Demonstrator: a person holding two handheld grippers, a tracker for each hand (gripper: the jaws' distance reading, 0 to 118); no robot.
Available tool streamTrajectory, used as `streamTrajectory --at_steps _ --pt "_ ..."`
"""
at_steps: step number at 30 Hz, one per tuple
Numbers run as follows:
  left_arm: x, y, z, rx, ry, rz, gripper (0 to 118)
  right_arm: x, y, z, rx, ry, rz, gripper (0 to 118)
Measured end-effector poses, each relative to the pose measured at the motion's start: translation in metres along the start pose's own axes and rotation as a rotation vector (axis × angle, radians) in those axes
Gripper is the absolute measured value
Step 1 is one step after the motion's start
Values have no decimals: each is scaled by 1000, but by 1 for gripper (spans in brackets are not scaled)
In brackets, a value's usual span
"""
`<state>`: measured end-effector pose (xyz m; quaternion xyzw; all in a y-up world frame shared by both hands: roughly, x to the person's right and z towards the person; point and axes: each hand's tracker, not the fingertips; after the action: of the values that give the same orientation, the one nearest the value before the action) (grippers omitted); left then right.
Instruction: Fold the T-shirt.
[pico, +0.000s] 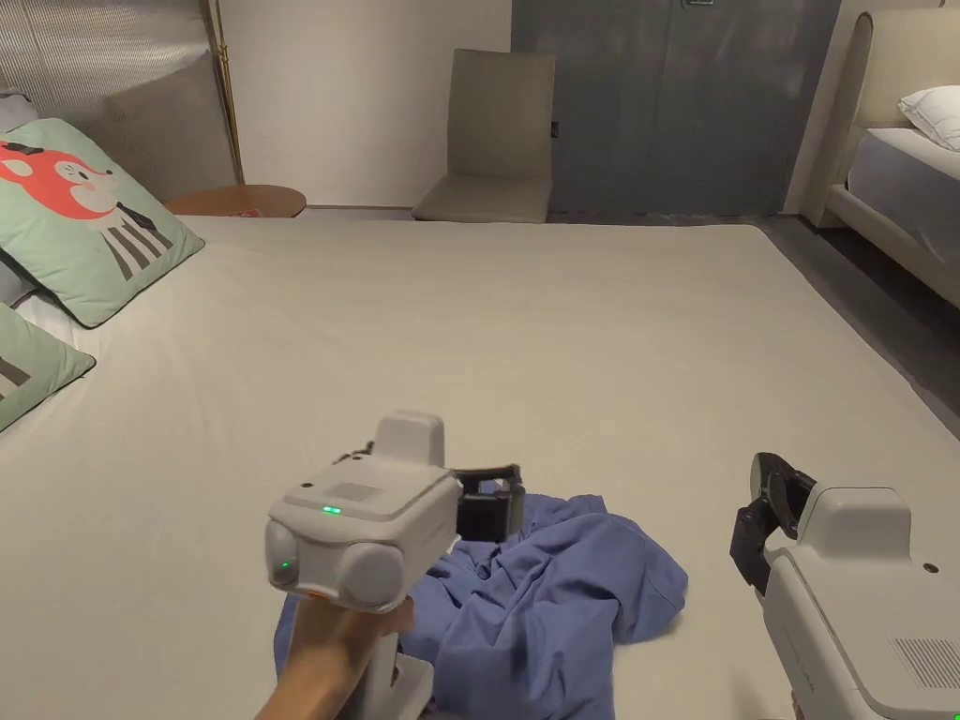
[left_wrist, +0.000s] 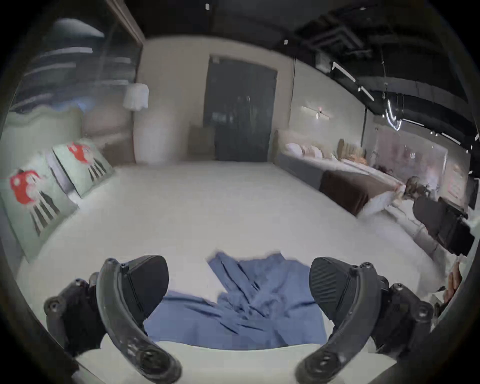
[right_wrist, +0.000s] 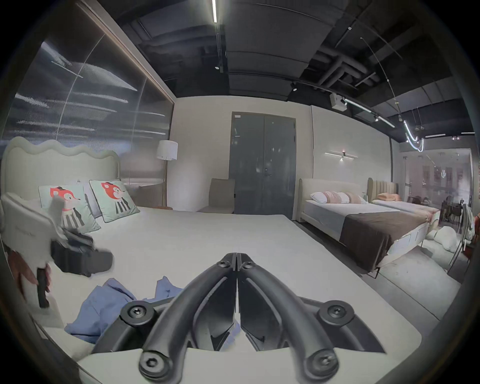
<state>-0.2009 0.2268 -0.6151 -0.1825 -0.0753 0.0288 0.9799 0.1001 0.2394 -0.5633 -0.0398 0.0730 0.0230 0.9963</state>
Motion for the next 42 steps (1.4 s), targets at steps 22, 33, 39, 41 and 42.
streamTrajectory --at_steps 22,33,39,41,42 --pt "-80 -37 73 77 238 24 0 -19 -3 -17 18 54 -5 1" --pt "-101 -111 55 -417 217 236 0 -15 -14 -17 -9 43 -5 1" --pt "-95 -142 61 -466 186 256 82 -16 -15 -11 -29 40 -6 1" --pt "-91 -149 60 -480 185 260 99 -17 -17 -11 -38 43 -11 1" --pt "-89 -151 60 -475 186 262 102 -17 -19 -11 -41 45 -12 1"
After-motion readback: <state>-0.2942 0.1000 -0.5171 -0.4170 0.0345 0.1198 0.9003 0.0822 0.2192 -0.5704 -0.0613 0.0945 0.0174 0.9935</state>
